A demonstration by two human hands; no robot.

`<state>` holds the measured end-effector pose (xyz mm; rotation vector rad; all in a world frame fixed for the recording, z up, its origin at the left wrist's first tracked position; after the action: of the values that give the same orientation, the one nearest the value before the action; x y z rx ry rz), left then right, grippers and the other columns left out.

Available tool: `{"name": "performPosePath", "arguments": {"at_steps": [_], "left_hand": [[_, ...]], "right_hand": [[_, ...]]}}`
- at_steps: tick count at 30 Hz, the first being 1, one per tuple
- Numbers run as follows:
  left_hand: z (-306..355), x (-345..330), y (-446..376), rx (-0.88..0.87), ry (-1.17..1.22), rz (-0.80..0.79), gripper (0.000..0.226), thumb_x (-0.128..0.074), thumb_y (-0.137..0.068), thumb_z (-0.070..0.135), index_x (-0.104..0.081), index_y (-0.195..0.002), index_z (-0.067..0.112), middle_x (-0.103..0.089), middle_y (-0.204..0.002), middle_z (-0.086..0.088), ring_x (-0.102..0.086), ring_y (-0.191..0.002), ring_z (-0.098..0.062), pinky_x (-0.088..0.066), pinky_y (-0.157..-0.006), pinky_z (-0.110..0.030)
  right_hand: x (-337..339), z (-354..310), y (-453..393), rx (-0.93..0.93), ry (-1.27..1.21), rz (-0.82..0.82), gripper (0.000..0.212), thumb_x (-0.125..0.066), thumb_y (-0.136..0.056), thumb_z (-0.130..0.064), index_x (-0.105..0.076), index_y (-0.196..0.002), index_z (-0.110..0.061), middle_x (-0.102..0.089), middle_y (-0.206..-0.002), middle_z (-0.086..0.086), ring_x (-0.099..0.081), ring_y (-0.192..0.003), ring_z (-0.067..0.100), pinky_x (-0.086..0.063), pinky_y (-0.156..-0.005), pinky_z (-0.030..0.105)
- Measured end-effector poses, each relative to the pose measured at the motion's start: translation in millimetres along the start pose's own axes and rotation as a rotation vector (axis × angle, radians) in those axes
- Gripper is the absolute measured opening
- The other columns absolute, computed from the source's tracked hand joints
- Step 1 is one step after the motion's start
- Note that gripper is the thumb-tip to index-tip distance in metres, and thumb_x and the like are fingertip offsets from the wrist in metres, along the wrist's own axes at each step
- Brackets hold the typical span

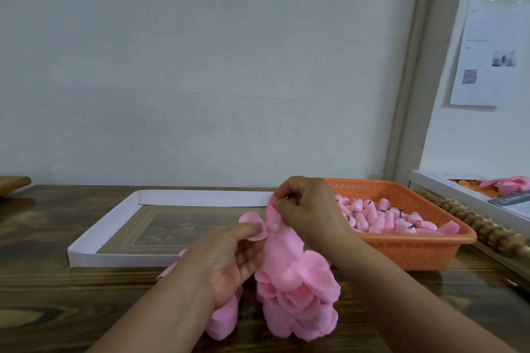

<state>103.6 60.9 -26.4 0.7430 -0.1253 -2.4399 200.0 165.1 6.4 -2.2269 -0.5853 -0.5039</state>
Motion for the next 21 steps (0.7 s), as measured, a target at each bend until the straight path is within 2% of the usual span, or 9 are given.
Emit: {"name": "performPosePath", "arguments": {"at_steps": [2, 6, 10, 15, 18, 21], "left_hand": [[1.8, -1.8, -3.4, -0.116, -0.091, 0.059, 0.01, -0.061, -0.088, 0.002, -0.064, -0.079, 0.006, -0.061, -0.051, -0.002, -0.056, -0.053, -0.014, -0.051, -0.047, -0.025], [3.9, -1.6, -10.3, -0.311, -0.262, 0.132, 0.031, -0.061, -0.09, 0.009, -0.068, -0.06, 0.014, -0.06, -0.052, 0.001, -0.054, -0.057, -0.017, -0.05, -0.059, -0.03], [5.4, -4.0, -11.5, -0.377, -0.347, 0.153, 0.043, -0.063, -0.09, 0.015, -0.07, -0.048, 0.018, -0.061, -0.048, 0.0, -0.053, -0.044, -0.012, -0.048, -0.05, -0.026], [6.0, -4.8, -9.9, -0.383, -0.363, 0.144, 0.039, -0.063, -0.09, 0.02, -0.069, -0.052, 0.013, -0.062, -0.051, -0.004, -0.053, -0.041, -0.009, -0.047, -0.048, -0.025], [7.4, -7.4, -8.2, -0.327, -0.28, 0.115, 0.038, -0.056, -0.094, 0.033, -0.07, -0.071, 0.006, -0.063, -0.052, -0.005, -0.058, -0.043, -0.01, -0.05, -0.045, -0.022], [7.1, -8.7, -6.9, -0.285, -0.175, 0.058, 0.028, -0.048, -0.098, 0.018, -0.065, -0.083, 0.002, -0.066, -0.052, -0.006, -0.061, -0.043, -0.011, -0.051, -0.042, -0.02]], "right_hand": [[-0.1, -1.8, -0.2, 0.02, 0.007, -0.026, 0.04, -0.061, -0.081, -0.001, -0.054, -0.058, -0.032, -0.051, -0.04, -0.025, -0.047, -0.041, -0.001, -0.033, -0.045, 0.011], [1.9, -7.1, -0.8, 0.056, 0.017, -0.075, 0.027, -0.062, -0.082, -0.002, -0.059, -0.065, -0.022, -0.05, -0.042, -0.03, -0.049, -0.043, -0.005, -0.032, -0.044, 0.007], [0.4, -11.0, -0.8, 0.083, 0.025, -0.133, 0.017, -0.06, -0.084, 0.0, -0.065, -0.074, -0.013, -0.05, -0.045, -0.033, -0.049, -0.046, -0.008, -0.034, -0.045, 0.007], [-0.2, -10.8, -0.3, 0.088, 0.031, -0.155, 0.016, -0.061, -0.084, -0.001, -0.064, -0.074, -0.014, -0.05, -0.043, -0.028, -0.048, -0.044, -0.006, -0.033, -0.045, 0.007], [-0.8, -9.4, -0.7, 0.064, 0.036, -0.12, 0.021, -0.059, -0.083, 0.0, -0.06, -0.071, -0.018, -0.049, -0.042, -0.03, -0.047, -0.043, -0.006, -0.032, -0.044, 0.007], [-0.4, -8.1, -0.7, 0.038, 0.03, -0.088, 0.029, -0.058, -0.082, 0.001, -0.056, -0.064, -0.021, -0.049, -0.041, -0.03, -0.047, -0.042, -0.006, -0.033, -0.044, 0.008]]}}
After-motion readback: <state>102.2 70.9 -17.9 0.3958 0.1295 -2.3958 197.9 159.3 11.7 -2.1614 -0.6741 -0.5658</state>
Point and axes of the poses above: each hand's wrist, its own y-axis away from the middle knuckle, its own x-axis out of the back of the hand, z = x × y, the point moved 1 cm from there along -y, towards the middle knuckle
